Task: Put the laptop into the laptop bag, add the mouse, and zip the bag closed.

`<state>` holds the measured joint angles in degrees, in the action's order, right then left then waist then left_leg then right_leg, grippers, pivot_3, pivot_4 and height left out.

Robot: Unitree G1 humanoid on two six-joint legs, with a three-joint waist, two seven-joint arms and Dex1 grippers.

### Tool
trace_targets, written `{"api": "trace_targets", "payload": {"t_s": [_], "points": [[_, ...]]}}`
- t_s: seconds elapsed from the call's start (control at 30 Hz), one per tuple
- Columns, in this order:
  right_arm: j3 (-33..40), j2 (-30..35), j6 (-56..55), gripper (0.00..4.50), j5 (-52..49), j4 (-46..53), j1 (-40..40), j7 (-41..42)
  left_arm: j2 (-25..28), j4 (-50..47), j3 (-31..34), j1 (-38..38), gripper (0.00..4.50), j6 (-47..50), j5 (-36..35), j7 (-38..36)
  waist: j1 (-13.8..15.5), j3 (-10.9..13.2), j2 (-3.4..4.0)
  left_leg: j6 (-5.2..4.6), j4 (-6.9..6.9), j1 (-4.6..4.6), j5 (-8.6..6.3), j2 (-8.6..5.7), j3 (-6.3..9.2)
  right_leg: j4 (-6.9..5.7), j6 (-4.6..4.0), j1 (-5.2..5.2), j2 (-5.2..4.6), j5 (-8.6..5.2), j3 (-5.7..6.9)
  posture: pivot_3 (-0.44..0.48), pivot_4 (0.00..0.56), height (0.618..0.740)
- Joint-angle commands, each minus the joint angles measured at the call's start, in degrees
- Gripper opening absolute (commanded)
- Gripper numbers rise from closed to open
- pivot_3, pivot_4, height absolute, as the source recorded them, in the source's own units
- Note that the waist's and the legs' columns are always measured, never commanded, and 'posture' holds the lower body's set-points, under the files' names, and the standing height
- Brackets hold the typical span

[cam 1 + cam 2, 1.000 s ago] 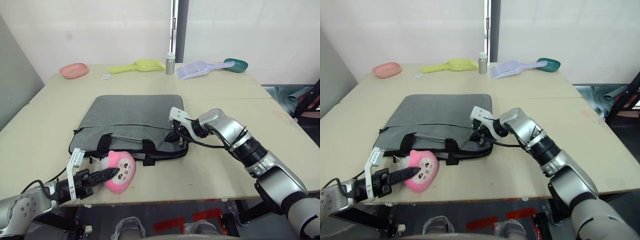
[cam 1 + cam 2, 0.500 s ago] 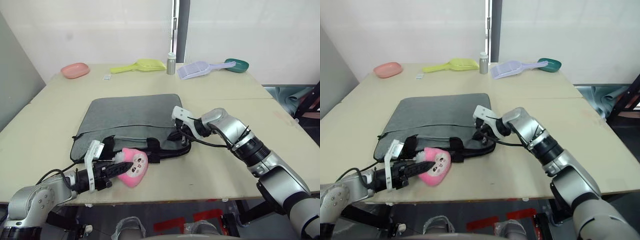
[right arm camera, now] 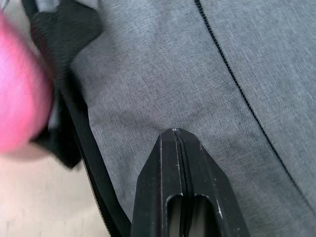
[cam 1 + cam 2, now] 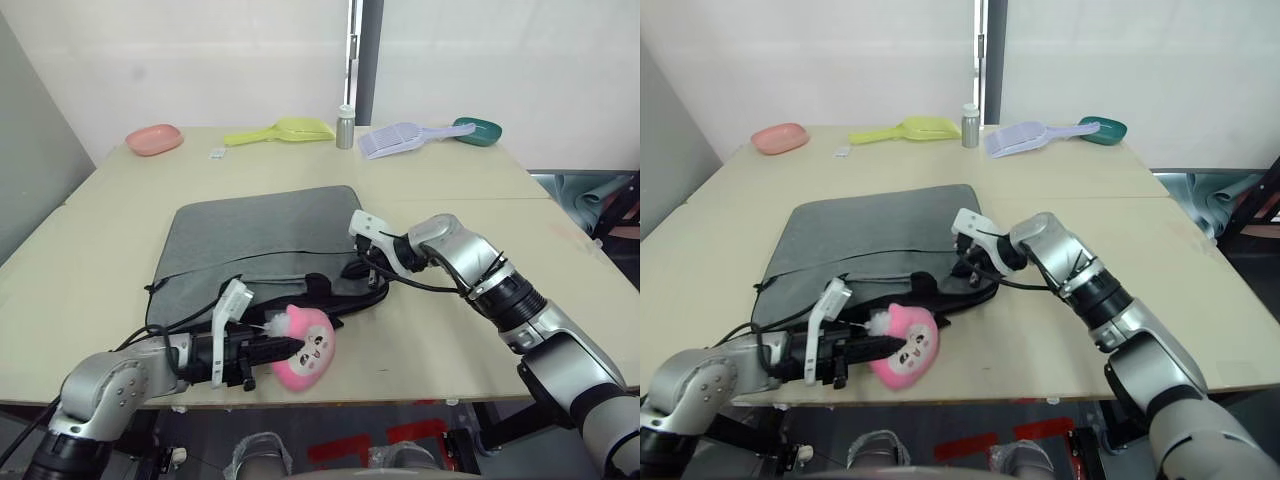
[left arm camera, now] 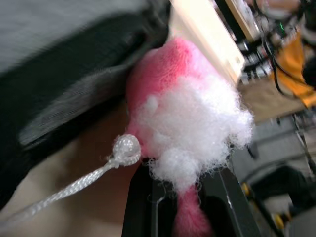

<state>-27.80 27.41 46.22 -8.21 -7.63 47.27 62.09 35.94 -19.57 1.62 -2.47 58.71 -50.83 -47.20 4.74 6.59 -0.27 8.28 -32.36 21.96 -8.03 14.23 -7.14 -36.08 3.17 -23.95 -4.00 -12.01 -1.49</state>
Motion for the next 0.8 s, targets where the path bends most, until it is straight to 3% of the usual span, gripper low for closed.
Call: {"api": "trace_targets", "payload": {"t_s": [0.03, 0.5, 0.8], "points": [[-1.43, -0.24, 0.44, 0.00, 0.58, 0.42, -0.04, 1.04, -1.76, -0.12, -2.46, -3.65, 0.06, -2.42, 0.52, -2.14, -0.04, 0.00, 0.00, 0.00, 0.00, 0.00, 0.00, 0.00, 0.00, -0.01, 0.00, 0.00, 0.00, 0.00, 0.00, 0.000, 0.150, 0.740], [-1.43, -0.47, 0.11, 0.00, 1.83, -0.10, 0.79, 2.46, -10.50, 6.06, -6.91, -10.80, 0.06, -7.01, 7.80, -0.01, 0.47, 0.01, 0.01, -0.01, -0.05, 0.04, 0.01, -0.01, 0.00, -0.02, 0.01, 0.02, -0.03, 0.02, 0.01, 0.000, 0.150, 0.740], [-0.82, -0.09, 0.20, 0.00, 1.88, 0.01, 0.89, 2.87, -4.16, 3.77, 1.32, -5.87, 3.38, -6.83, 4.87, -2.66, -0.44, 0.05, 0.06, -0.01, 0.01, 0.06, 0.01, 0.00, -0.01, 0.01, 0.01, -0.05, -0.01, 0.02, 0.01, 0.000, 0.150, 0.740]]}}
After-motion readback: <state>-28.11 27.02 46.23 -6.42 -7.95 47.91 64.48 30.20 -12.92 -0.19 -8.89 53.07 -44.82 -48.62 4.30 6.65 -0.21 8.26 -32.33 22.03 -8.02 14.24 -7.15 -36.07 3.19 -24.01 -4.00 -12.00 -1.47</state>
